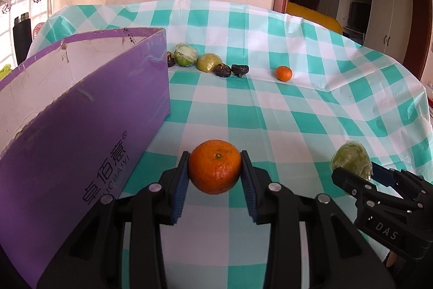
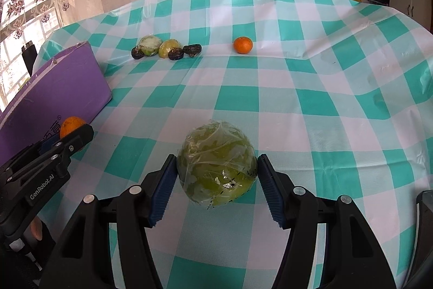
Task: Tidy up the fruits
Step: 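Carry the cabbage and mandarin over the purple box with both tools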
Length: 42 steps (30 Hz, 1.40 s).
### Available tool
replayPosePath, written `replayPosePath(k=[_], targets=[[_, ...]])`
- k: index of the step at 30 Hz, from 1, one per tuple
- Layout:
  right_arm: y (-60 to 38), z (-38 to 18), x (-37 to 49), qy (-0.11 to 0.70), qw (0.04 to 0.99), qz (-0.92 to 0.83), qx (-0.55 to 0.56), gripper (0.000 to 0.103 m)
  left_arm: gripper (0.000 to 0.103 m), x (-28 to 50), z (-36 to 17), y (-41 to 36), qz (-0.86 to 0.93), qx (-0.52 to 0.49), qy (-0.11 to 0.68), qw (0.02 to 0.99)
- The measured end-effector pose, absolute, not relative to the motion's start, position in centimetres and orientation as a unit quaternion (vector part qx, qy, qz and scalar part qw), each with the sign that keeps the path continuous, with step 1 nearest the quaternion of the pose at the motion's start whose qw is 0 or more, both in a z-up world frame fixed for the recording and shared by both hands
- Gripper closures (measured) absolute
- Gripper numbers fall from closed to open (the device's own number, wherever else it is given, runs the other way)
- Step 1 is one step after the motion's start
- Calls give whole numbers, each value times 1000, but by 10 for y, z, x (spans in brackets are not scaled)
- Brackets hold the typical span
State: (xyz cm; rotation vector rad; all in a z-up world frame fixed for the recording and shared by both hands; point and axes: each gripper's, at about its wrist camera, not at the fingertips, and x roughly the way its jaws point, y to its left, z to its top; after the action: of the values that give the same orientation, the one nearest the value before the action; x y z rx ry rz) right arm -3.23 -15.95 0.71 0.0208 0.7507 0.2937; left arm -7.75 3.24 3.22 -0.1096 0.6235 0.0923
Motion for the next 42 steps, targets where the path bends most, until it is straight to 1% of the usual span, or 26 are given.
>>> replayPosePath(k=[8, 13, 17, 23, 31, 38, 42], targets=[[-163, 20, -45, 328, 930, 158, 47, 43, 66, -115, 64, 26, 53, -29, 235, 970], [-148, 39, -57, 305, 934, 182, 45, 43, 66, -136, 93, 33, 74, -13, 203, 976], [-134, 57, -68, 280, 938, 201, 41, 43, 66, -157, 114, 48, 102, -10, 176, 979], [-108, 82, -84, 249, 941, 228, 29, 43, 66, -177, 139, 79, 138, -22, 157, 978], [-59, 113, -91, 237, 931, 279, 8, 43, 66, -191, 160, 134, 185, -48, 170, 967], [4, 136, -83, 234, 913, 332, -28, 43, 65, -179, 163, 187, 218, -51, 227, 948], [50, 140, -75, 256, 894, 360, -75, 43, 65, -168, 155, 221, 243, -61, 261, 932]])
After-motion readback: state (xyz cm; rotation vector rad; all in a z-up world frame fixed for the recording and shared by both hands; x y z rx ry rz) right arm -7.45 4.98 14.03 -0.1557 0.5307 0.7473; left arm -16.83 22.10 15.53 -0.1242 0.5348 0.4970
